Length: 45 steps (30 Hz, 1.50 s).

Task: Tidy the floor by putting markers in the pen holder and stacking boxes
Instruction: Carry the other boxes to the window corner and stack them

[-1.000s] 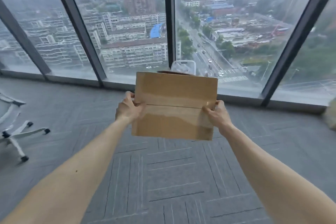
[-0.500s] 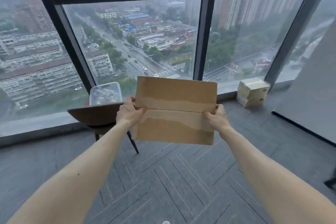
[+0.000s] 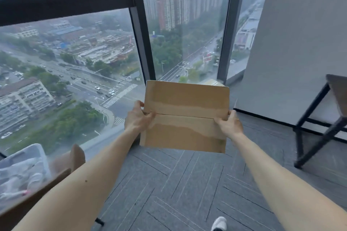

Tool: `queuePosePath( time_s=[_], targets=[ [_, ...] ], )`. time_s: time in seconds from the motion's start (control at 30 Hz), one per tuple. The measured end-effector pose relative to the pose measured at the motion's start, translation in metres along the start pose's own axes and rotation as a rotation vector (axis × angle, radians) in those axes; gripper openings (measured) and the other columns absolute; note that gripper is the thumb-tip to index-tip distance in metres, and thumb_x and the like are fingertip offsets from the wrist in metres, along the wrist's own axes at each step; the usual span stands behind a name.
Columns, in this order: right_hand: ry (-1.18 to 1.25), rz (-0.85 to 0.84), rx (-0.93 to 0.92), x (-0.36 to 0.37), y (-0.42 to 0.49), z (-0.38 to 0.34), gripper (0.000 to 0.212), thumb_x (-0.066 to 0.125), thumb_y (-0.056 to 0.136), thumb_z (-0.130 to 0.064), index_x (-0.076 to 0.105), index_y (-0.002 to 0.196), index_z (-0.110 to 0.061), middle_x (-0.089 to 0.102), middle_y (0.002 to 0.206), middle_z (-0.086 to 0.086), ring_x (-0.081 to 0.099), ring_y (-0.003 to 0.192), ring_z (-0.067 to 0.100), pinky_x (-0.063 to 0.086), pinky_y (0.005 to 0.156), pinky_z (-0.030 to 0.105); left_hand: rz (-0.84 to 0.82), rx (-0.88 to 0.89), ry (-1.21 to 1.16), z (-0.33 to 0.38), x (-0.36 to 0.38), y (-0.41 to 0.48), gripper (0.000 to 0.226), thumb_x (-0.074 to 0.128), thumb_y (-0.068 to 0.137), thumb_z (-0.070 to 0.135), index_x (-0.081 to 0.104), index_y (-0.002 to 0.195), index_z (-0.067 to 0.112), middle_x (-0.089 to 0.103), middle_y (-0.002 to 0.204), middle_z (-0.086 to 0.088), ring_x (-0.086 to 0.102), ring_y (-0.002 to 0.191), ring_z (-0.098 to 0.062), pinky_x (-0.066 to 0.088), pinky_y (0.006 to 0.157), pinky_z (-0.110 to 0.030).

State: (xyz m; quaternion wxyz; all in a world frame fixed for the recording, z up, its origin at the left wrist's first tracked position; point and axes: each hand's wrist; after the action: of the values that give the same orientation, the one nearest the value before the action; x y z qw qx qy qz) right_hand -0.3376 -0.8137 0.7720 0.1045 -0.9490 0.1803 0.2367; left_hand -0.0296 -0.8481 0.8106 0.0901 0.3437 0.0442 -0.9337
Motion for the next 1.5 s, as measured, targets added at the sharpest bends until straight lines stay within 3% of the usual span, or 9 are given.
queuePosePath(
  time_s=[0.33,0.43,0.7,0.83,1.0,1.1,1.33,1.5],
  targets=[
    [0.001,0.022,0.068,-0.040,0.272,0.002,0.048,0.065,0.089,-0.037,0.042,0.121,-0.008,0.055,0.109,0.006,0.051,0.095,0.026,0.048,0.089,0.043,-0.041,0.025,0.052,0.124,0.147,0.212,0.040,0.070,0.079,0.040,0.049,0.110,0.025,0.070,0.102,0.000,0.068,0.093,-0.027,0.056,0.086,-0.046],
    [-0.008,0.006,0.055,-0.046,0.344,-0.014,0.049,0.065,0.089,-0.035,0.042,0.123,-0.009,0.053,0.106,0.003,0.051,0.097,0.026,0.046,0.086,0.039,-0.011,0.008,0.054,0.153,0.173,0.268,0.042,0.069,0.078,0.041,0.050,0.111,0.024,0.070,0.105,0.000,0.067,0.093,-0.026,0.057,0.083,-0.044],
    [-0.008,-0.052,0.011,-0.018,0.507,-0.040,0.048,0.065,0.088,-0.033,0.043,0.123,-0.009,0.056,0.108,0.005,0.056,0.104,0.030,0.041,0.076,0.034,0.045,-0.061,0.027,0.182,0.223,0.406,0.041,0.070,0.075,0.040,0.050,0.107,0.024,0.071,0.103,-0.003,0.067,0.093,-0.027,0.057,0.085,-0.045],
    [-0.022,-0.078,0.010,0.006,0.593,-0.052,0.045,0.066,0.087,-0.034,0.044,0.118,-0.008,0.060,0.110,0.011,0.058,0.100,0.031,0.050,0.082,0.042,0.063,-0.098,0.053,0.190,0.251,0.488,0.040,0.069,0.077,0.042,0.051,0.109,0.026,0.071,0.098,0.000,0.066,0.091,-0.027,0.056,0.082,-0.040],
    [-0.077,-0.090,-0.007,0.028,0.722,-0.083,0.045,0.063,0.090,-0.029,0.044,0.124,-0.007,0.053,0.107,0.004,0.050,0.096,0.023,0.043,0.077,0.033,0.044,-0.100,0.023,0.215,0.293,0.615,0.040,0.068,0.083,0.037,0.051,0.116,0.023,0.068,0.099,0.000,0.064,0.085,-0.025,0.051,0.078,-0.036],
    [-0.098,-0.077,-0.007,0.032,0.795,-0.105,0.045,0.062,0.091,-0.028,0.042,0.126,-0.008,0.051,0.107,0.003,0.049,0.095,0.022,0.050,0.082,0.039,0.043,-0.112,-0.005,0.237,0.316,0.684,0.036,0.069,0.082,0.035,0.049,0.110,0.023,0.069,0.097,-0.002,0.065,0.085,-0.025,0.054,0.082,-0.039],
    [-0.160,-0.081,0.046,0.038,0.934,-0.114,0.053,0.065,0.088,-0.034,0.042,0.128,-0.008,0.058,0.120,0.011,0.058,0.108,0.032,0.050,0.090,0.043,0.003,-0.140,0.015,0.273,0.374,0.804,0.032,0.067,0.081,0.032,0.049,0.106,0.024,0.070,0.101,-0.005,0.064,0.087,-0.026,0.045,0.072,-0.033],
    [-0.191,-0.143,0.041,0.055,1.041,-0.108,0.052,0.064,0.089,-0.035,0.043,0.127,-0.008,0.055,0.113,0.007,0.053,0.099,0.027,0.044,0.079,0.034,0.036,-0.217,0.045,0.281,0.425,0.875,0.034,0.066,0.081,0.032,0.054,0.110,0.020,0.072,0.103,-0.006,0.066,0.097,-0.030,0.051,0.081,-0.037]
  ],
)
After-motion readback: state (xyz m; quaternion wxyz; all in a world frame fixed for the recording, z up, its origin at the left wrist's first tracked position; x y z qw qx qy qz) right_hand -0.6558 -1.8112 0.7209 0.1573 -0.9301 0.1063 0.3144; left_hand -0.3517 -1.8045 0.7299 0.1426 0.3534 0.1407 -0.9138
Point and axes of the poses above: each hand's wrist, its own y-axis towards the middle knuckle, its own x-axis out of the palm, z = x × y
